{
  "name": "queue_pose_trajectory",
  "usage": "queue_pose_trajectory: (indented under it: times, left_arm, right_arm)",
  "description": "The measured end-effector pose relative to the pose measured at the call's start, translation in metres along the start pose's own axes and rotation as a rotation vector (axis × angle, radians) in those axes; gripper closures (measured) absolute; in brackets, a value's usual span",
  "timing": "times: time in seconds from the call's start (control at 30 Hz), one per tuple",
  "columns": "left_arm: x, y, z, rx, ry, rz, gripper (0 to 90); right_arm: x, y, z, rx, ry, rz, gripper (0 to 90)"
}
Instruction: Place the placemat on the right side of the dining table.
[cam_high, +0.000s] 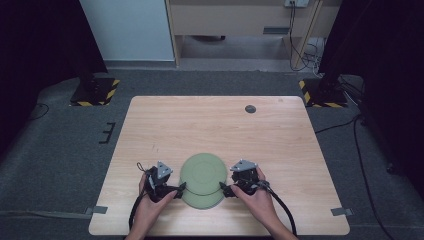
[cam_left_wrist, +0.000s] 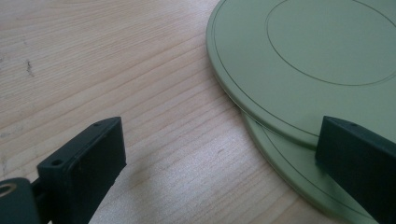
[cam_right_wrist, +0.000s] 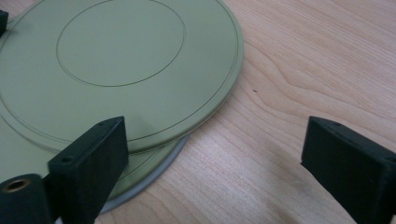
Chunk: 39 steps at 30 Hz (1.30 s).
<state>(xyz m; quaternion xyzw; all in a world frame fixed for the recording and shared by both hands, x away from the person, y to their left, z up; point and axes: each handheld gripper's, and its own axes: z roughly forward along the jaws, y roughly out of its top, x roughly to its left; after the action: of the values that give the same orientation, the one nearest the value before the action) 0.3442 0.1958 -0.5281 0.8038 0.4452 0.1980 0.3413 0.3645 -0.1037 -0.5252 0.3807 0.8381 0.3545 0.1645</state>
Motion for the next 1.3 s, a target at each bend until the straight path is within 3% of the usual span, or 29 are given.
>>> queue_pose_trajectory:
  times: [0.2,0.27,0.53,0.67,0.73,1.03,1.3]
  left_arm:
    - [-0.002,-0.003,-0.004,0.004,-0.009,0.000,2.4]
    - [-0.002,-0.004,-0.004,0.005,-0.008,-0.001,2.1]
    - [-0.002,-0.001,0.000,0.001,-0.001,0.003,0.4]
    - [-0.001,-0.001,0.001,0.000,-0.006,-0.002,0.2]
    - [-0.001,-0.001,0.001,0.000,-0.007,0.001,0.4]
    - [-0.003,-0.001,0.000,0.000,-0.006,0.002,1.1]
    - [-0.002,0.000,0.003,-0.006,-0.007,-0.001,0.2]
  right_arm:
    - [-0.005,0.005,-0.010,0.009,0.038,0.027,6.8]
    - [-0.008,0.010,-0.012,0.021,0.038,0.011,7.2]
    - [-0.020,0.061,-0.019,0.050,0.090,-0.057,12.8]
    - [-0.024,0.077,-0.009,0.078,0.138,-0.049,18.1]
    - [-0.026,0.082,0.005,0.106,0.163,-0.051,19.2]
    - [-0.028,0.081,0.046,0.175,0.216,-0.012,22.7]
    - [-0.031,0.078,0.059,0.188,0.259,0.030,23.5]
